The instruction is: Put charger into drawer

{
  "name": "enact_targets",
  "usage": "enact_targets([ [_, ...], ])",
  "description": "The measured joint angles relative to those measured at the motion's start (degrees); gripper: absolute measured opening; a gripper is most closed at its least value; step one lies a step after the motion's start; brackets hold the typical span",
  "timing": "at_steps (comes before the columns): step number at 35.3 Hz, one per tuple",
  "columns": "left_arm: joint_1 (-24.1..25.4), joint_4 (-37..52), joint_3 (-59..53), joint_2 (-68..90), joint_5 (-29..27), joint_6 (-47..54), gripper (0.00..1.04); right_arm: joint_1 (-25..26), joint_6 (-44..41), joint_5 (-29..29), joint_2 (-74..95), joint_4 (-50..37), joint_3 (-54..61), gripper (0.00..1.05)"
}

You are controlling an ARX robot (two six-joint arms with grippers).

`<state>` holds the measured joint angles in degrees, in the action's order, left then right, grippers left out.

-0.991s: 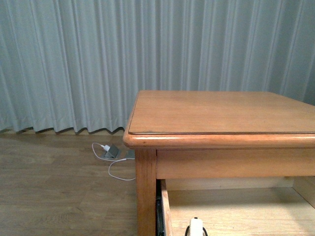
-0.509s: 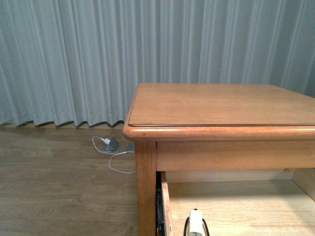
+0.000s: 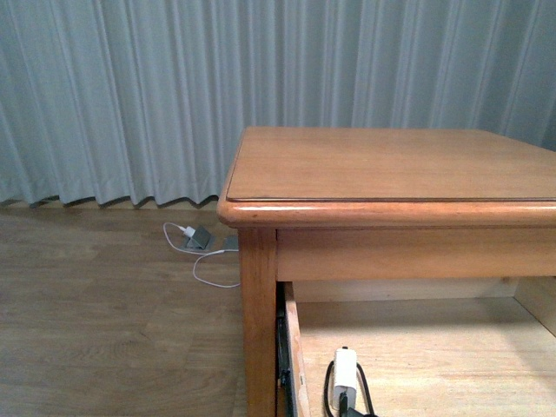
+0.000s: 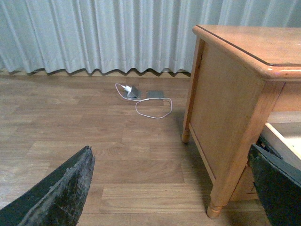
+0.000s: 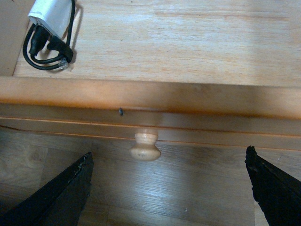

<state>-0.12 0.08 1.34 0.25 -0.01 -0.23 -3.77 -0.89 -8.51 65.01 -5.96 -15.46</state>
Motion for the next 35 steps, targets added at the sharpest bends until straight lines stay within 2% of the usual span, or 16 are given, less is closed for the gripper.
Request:
enact_targets([
  [21, 0.0, 0.0, 0.0, 0.0, 0.0, 0.0, 0.98, -8.1, 5.2, 14.9, 29.9, -27.9, -11.0, 0.96],
  [35, 0.0, 0.0, 0.0, 0.0, 0.0, 0.0, 0.98, -9.3, 7.8, 18.4, 45.1, -39.7, -21.9, 0.96],
])
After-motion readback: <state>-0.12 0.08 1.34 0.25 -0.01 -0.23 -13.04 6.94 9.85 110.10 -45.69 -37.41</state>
